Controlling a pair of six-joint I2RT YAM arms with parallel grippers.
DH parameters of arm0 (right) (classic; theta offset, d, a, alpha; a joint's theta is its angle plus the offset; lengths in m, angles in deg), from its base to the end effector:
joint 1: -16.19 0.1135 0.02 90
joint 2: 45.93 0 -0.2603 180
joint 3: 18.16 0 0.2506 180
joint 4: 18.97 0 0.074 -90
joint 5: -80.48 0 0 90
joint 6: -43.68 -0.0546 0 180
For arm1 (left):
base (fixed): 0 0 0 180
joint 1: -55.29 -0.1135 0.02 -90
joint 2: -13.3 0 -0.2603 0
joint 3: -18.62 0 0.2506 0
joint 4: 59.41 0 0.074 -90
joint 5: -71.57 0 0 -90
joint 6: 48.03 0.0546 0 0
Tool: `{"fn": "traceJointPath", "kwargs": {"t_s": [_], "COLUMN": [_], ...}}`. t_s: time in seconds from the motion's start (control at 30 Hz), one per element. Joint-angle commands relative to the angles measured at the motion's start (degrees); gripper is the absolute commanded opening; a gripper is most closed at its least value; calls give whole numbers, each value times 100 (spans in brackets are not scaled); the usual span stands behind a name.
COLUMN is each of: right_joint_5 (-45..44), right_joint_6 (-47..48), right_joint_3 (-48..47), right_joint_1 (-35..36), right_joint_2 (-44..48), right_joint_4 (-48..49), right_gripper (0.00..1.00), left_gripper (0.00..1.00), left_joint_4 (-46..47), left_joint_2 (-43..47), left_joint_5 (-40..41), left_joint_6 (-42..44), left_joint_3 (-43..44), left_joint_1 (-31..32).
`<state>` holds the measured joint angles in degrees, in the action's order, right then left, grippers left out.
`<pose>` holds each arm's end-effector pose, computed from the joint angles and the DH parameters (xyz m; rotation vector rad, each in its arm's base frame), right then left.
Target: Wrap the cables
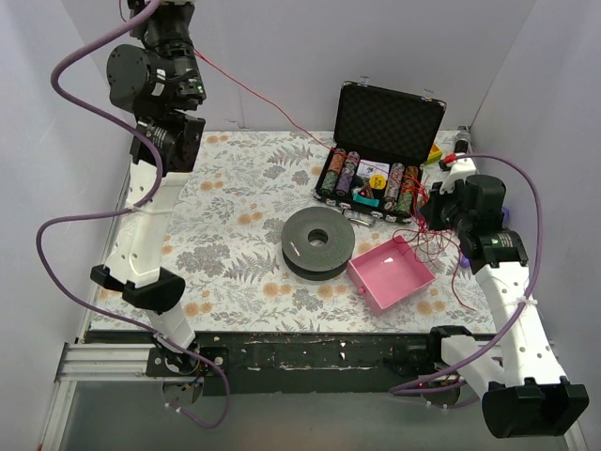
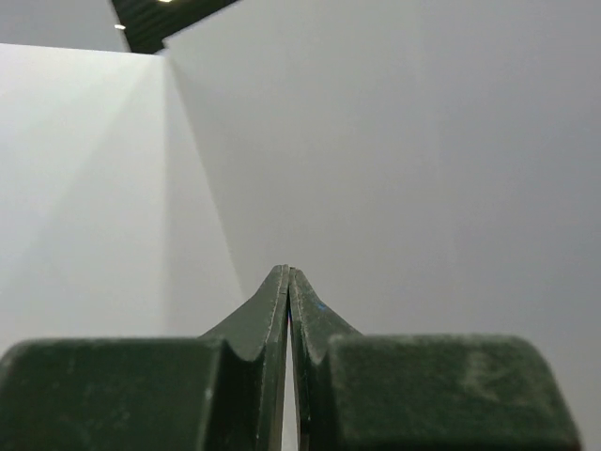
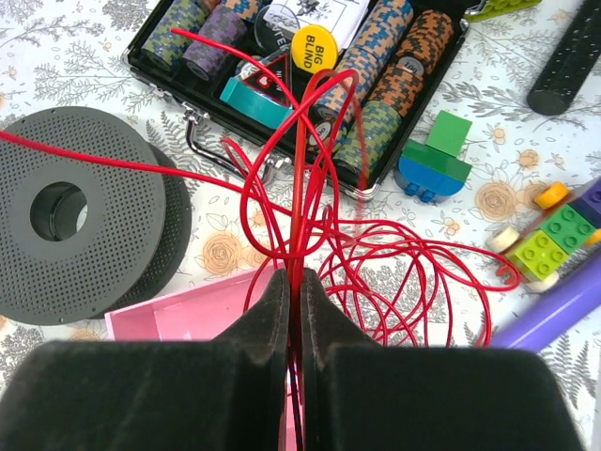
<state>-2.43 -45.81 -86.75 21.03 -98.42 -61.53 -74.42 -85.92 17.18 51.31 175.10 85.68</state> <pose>0.2157 0.0250 0.3324 -0.1727 2.0258 0.1733 0.2618 -0.1167 0.6608 -0.2753 0.9538 -0.0779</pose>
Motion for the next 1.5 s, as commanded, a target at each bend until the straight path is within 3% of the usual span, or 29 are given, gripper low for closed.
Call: {"fn": "traceJointPath", "kwargs": {"t_s": [0.0,0.17,0.3,0.37,0.5,0.63,0.9,1.0,1.1,1.17,1.27,1.4,1.47], "right_joint_5": [-208,424,215,-154,-673,-1210,-130,81,-268,-445,-358,282,608], "right_joint_6": [107,-7,62,264,309,213,-297,-368,-158,-69,-69,-78,-69], "right_joint_3": [-616,-976,-1503,-1557,-1286,-539,209,-53,-317,-475,-625,-1011,-1432], "right_joint_1": [-18,-18,-18,-18,-27,-149,-1292,-1319,-1319,-1328,-1337,-1310,-1232], "right_joint_2": [204,327,327,353,441,486,-270,-402,-394,-376,-324,-157,-34], "right_joint_4": [-486,-811,-1268,-1304,-1190,-541,401,401,252,112,94,-116,-248], "right_gripper": [1,1,1,1,1,1,1,1,1,1,1,1,1], "left_gripper": [0,0,0,0,0,0,0,0,0,0,0,0,0], "left_joint_4": [1940,1897,4126,4614,3720,3868,4078,3789,4201,4045,3596,2921,2097], "left_joint_2": [61,166,87,0,69,253,921,1124,1247,1212,1194,1335,1379], "left_joint_5": [464,463,298,148,288,157,-169,-187,-388,-503,-477,-214,-152], "left_joint_6": [1718,1815,3517,3864,3049,3117,3460,3478,3898,3926,3663,3207,2514], "left_joint_3": [-332,-559,-1438,-1431,-816,-938,-1255,-1237,-1422,-994,-535,-884,-1026], "left_joint_1": [-183,-209,-288,-384,-569,-745,-982,-983,-983,-983,-983,-983,-983]}}
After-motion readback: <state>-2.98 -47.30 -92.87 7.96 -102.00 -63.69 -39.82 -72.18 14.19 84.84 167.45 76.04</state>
